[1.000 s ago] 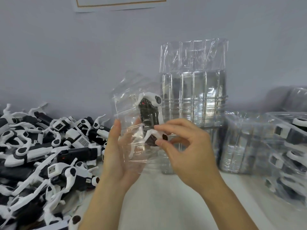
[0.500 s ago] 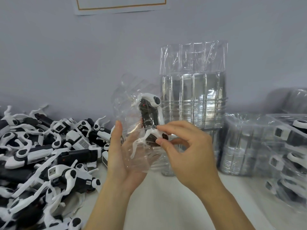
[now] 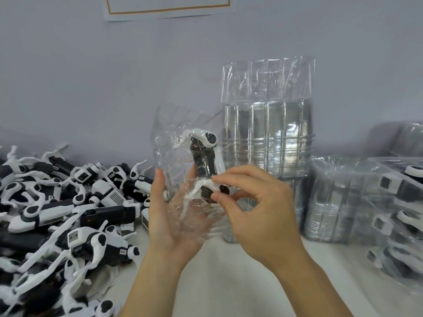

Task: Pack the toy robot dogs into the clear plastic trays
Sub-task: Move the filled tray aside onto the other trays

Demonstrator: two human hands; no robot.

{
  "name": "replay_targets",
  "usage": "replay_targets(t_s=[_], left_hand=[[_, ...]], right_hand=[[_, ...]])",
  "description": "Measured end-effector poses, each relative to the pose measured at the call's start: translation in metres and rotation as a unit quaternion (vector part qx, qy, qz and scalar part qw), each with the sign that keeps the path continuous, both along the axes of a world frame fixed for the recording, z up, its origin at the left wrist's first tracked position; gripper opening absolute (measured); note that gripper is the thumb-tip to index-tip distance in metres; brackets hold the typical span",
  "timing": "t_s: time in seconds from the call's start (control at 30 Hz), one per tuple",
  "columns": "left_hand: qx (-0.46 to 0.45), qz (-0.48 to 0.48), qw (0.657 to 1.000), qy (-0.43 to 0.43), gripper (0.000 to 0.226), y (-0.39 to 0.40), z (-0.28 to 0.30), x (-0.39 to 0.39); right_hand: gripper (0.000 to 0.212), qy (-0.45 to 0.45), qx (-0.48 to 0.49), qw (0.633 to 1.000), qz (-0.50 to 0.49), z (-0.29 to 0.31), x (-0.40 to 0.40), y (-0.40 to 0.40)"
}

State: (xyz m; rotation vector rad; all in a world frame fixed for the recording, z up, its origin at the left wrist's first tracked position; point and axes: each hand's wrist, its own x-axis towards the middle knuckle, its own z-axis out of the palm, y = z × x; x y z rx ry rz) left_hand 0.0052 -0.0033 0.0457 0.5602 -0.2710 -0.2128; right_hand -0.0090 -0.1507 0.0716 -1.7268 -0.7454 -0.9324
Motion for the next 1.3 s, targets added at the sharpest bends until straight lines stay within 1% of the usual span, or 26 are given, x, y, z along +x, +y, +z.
replay_targets(t_s=[0.17, 0.3, 0.43, 0.53, 0.6, 0.7, 0.83, 0.97, 1.03, 1.13, 1.3], left_hand=[[0.016, 0.019, 1.0, 0.008, 0.073, -0.001, -0.001, 0.001], [0.035, 0.045, 0.998, 0.003, 0.075, -0.001, 0.0, -0.001], [0.054, 0.059, 0.997, 0.001, 0.067, -0.002, 0.001, -0.002], [0.083, 0.071, 0.994, -0.003, 0.073, -0.003, 0.004, -0.004], [0.118, 0.08, 0.99, -0.012, 0.076, -0.004, 0.006, -0.005], [0.164, 0.066, 0.984, -0.019, 0.072, -0.007, 0.008, -0.007], [0.198, 0.059, 0.978, -0.015, 0.076, -0.009, 0.007, -0.006], [0.22, 0.057, 0.974, -0.015, 0.08, -0.008, 0.007, -0.006], [0.228, 0.057, 0.972, -0.015, 0.078, -0.007, 0.005, -0.006], [0.243, 0.061, 0.968, -0.004, 0.067, -0.007, 0.005, -0.007], [0.238, 0.066, 0.969, 0.006, 0.069, -0.006, 0.007, -0.009]], right_hand=[[0.027, 0.028, 0.0, 0.999, 0.016, 0.001, 0.0, -0.005], [0.025, 0.045, 0.0, 0.999, 0.025, 0.001, -0.001, -0.007], [0.022, 0.075, -0.005, 0.997, 0.034, 0.002, 0.0, -0.011], [0.017, 0.088, -0.017, 0.995, 0.041, 0.004, 0.001, -0.017], [0.019, 0.088, -0.008, 0.995, 0.034, 0.006, 0.0, -0.021], [0.028, 0.081, 0.047, 0.996, 0.015, 0.007, 0.001, -0.023], [0.037, 0.084, 0.09, 0.992, -0.01, 0.006, 0.004, -0.023], [0.031, 0.078, 0.1, 0.99, -0.058, 0.005, 0.009, -0.026], [0.027, 0.078, 0.097, 0.99, -0.071, 0.005, 0.01, -0.028], [0.025, 0.07, 0.087, 0.99, -0.085, 0.006, 0.01, -0.03], [0.026, 0.06, 0.076, 0.991, -0.088, 0.008, 0.01, -0.032]])
